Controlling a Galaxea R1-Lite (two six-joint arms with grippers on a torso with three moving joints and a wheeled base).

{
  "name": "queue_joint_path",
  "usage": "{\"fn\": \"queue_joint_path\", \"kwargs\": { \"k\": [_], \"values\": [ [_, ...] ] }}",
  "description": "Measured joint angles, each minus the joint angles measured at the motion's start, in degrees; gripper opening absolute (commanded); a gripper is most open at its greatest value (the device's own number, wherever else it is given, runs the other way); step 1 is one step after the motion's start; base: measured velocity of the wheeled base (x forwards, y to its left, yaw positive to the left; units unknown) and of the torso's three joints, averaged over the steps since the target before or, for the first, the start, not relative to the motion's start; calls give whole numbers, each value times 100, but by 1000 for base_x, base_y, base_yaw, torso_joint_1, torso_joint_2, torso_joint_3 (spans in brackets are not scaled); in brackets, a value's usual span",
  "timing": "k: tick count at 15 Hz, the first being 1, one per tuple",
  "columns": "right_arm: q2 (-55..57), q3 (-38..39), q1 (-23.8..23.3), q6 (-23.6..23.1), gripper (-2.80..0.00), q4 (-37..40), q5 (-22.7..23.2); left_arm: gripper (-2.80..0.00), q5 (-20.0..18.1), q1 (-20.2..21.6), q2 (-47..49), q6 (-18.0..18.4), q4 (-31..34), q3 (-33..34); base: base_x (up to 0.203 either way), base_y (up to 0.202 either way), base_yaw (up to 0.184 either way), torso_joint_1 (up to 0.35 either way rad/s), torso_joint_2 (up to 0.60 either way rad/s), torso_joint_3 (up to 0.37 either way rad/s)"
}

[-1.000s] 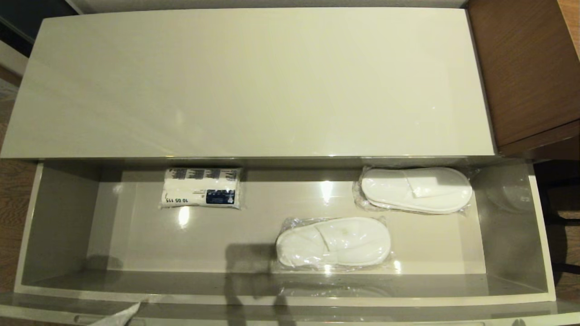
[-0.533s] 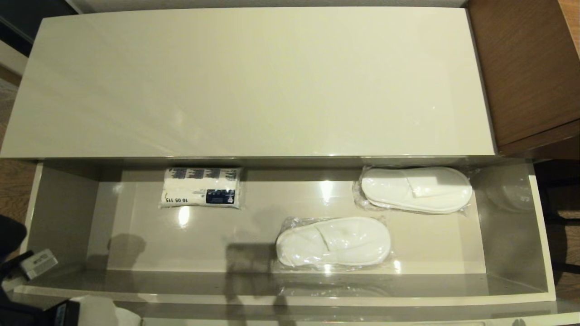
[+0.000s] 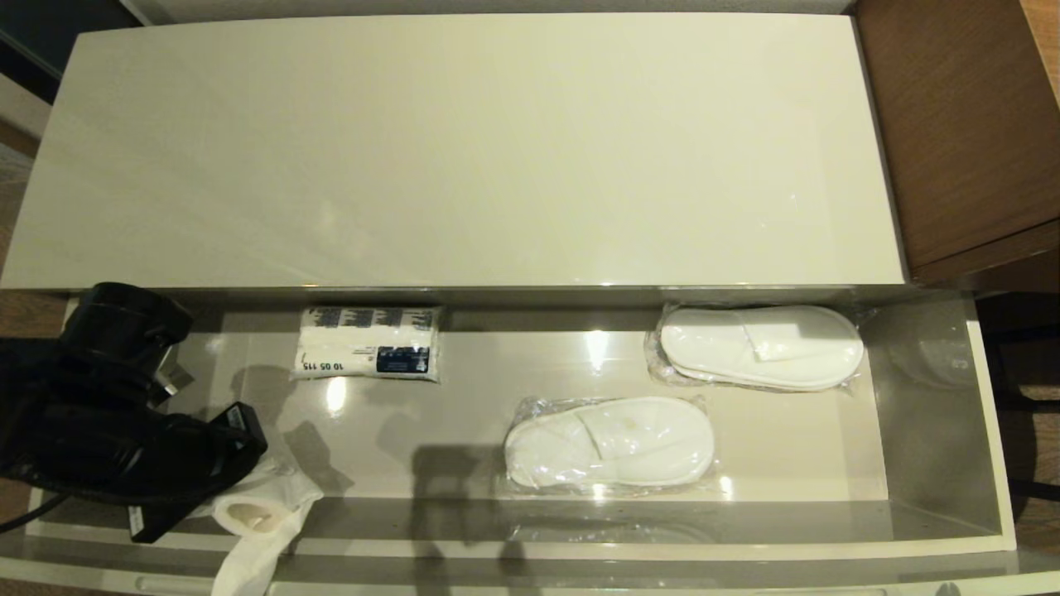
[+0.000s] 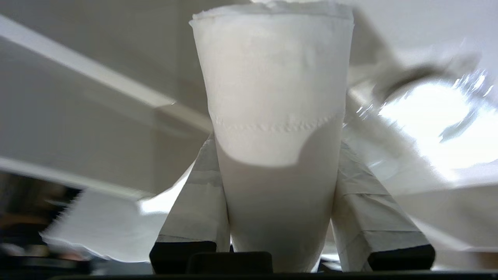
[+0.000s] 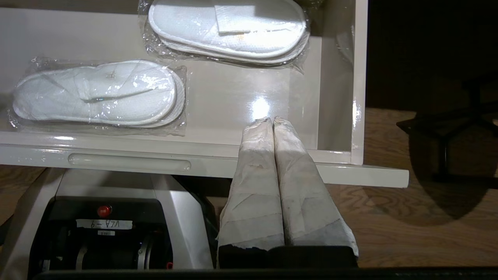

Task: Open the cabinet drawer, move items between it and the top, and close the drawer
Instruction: Put the roll paper in the drawer

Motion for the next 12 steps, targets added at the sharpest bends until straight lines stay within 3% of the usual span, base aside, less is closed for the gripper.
{"fn": "queue_joint_path", "kwargs": {
  "k": [2, 5, 12],
  "values": [
    [0, 0, 0, 0, -280, 1, -2, -280, -106, 33, 246, -481, -7, -196, 0, 0, 0, 0, 0, 0],
    [0, 0, 0, 1, -280, 0, 1, -280, -720, 392, 504, -1055, -46, -462, 0, 0, 0, 0, 0, 0],
    [0, 0, 0, 0, -280, 0, -2, -280, -2714, 1515, 577, -1142, -46, -607, 0, 0, 0, 0, 0, 0]
  ]
}}
